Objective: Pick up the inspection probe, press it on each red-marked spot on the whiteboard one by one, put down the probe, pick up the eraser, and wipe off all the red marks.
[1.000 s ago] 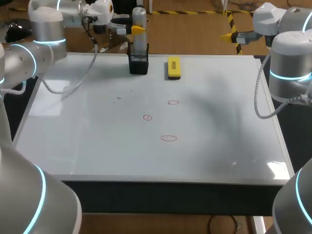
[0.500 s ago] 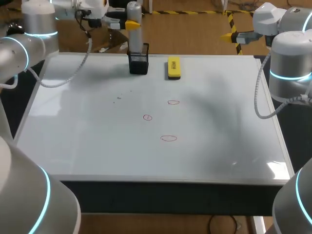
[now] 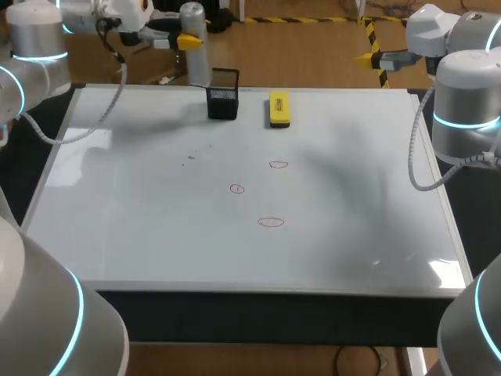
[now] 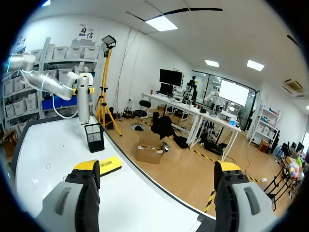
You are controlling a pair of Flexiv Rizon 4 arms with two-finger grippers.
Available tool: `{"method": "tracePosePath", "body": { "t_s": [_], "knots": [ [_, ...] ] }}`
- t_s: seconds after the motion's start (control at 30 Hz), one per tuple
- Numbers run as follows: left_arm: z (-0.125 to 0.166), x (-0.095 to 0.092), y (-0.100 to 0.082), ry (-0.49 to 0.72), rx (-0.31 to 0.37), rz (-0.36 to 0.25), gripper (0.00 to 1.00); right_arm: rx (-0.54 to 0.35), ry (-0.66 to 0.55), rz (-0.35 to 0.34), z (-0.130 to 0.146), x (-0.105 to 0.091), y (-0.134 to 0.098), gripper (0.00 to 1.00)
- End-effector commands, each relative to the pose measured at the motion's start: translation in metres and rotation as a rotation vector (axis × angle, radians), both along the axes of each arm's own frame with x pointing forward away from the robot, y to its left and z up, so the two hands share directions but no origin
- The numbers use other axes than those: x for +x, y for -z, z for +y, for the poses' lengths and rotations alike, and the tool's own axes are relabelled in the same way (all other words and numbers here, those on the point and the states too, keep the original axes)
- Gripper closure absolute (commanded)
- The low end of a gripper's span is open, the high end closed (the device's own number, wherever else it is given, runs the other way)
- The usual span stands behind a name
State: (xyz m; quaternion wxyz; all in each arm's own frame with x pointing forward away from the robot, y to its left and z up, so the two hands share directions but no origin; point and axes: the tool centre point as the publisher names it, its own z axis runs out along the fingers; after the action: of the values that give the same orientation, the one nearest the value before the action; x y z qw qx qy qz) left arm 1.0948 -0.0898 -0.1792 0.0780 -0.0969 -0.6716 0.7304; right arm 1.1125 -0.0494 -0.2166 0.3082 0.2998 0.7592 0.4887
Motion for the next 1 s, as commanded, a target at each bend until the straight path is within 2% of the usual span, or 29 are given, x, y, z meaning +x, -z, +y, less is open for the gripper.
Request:
{"method": "tracePosePath", "body": {
  "t_s": [0.03, 0.53, 0.8, 1.0],
  "knots": [
    [0.017, -0.016, -0.003, -0.379, 0.007, 0.031, 1.0, 0.0, 0.0, 0.0, 0.0, 0.0, 0.0, 0.0],
    [0.066, -0.049, 0.024, -0.588, 0.054, 0.1, 1.0, 0.0, 0.0, 0.0, 0.0, 0.0, 0.0, 0.0],
    [0.09, -0.061, 0.036, -0.708, 0.095, 0.104, 1.0, 0.0, 0.0, 0.0, 0.0, 0.0, 0.0, 0.0],
    [0.106, -0.064, 0.043, -0.788, 0.086, 0.107, 1.0, 0.0, 0.0, 0.0, 0.0, 0.0, 0.0, 0.0]
  ]
}}
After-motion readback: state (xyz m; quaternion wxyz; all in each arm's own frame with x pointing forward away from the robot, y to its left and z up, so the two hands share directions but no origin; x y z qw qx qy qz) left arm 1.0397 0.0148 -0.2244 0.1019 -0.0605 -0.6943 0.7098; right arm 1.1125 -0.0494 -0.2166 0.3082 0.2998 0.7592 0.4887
